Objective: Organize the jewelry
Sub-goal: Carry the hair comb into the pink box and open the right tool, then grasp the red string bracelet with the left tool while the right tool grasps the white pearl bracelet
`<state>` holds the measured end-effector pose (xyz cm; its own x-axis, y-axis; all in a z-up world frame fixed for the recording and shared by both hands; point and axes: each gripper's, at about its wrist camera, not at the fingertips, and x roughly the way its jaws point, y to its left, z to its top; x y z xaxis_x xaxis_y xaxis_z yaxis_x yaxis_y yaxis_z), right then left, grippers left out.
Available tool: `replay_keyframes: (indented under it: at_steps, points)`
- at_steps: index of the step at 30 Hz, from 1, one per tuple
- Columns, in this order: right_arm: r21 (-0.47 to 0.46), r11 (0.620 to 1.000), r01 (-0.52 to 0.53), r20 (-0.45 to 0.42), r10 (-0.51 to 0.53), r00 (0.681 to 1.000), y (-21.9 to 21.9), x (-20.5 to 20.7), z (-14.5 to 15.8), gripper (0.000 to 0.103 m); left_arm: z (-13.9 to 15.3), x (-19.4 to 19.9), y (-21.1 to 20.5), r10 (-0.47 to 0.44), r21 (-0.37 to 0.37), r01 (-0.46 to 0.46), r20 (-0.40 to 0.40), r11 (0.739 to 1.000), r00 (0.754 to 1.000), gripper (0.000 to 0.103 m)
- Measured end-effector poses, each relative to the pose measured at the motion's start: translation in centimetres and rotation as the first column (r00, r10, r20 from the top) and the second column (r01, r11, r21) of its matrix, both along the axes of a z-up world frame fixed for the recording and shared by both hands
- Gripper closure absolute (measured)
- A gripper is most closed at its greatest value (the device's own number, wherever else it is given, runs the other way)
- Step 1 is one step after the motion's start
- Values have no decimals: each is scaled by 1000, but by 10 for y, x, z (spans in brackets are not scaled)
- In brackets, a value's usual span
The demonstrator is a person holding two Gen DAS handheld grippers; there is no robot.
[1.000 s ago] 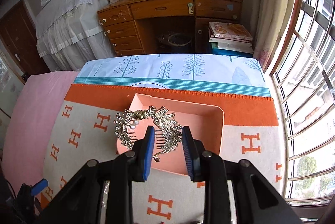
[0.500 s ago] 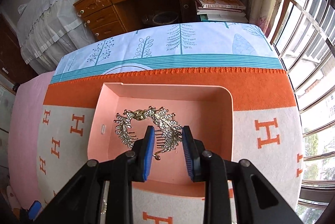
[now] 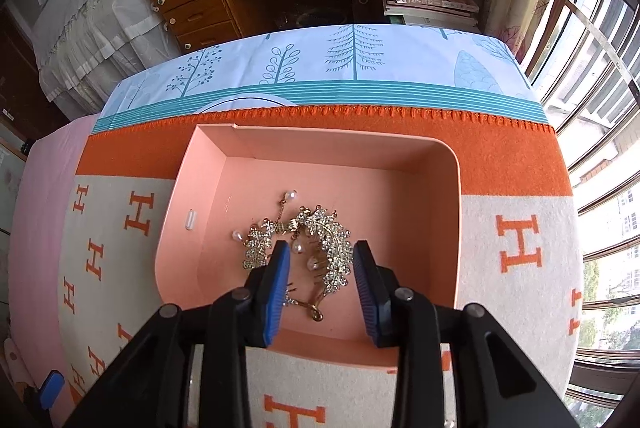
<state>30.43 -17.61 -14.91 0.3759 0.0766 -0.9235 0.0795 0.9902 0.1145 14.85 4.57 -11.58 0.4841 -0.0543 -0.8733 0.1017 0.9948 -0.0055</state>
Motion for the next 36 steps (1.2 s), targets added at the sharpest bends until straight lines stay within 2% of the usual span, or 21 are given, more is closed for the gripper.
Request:
replay_keyframes:
  at_steps: [9, 20, 28, 36]
  points:
    - [62, 998, -24, 55, 20, 998, -4, -36, 24, 68, 6, -9, -4, -8, 2, 8, 15, 1000, 1000, 1]
    - [88, 992, -95, 142, 82, 986, -10, -113, 55, 68, 16, -29, -20, -49, -2, 49, 35, 999, 998, 1]
    - [44, 989, -139, 179, 129, 975, -13, -174, 60, 68, 18, -44, -41, -92, -2, 92, 48, 996, 995, 1]
    - [68, 993, -96, 194, 81, 978, -30, -221, 53, 67, 21, -62, -57, -147, -25, 149, 70, 988, 987, 1]
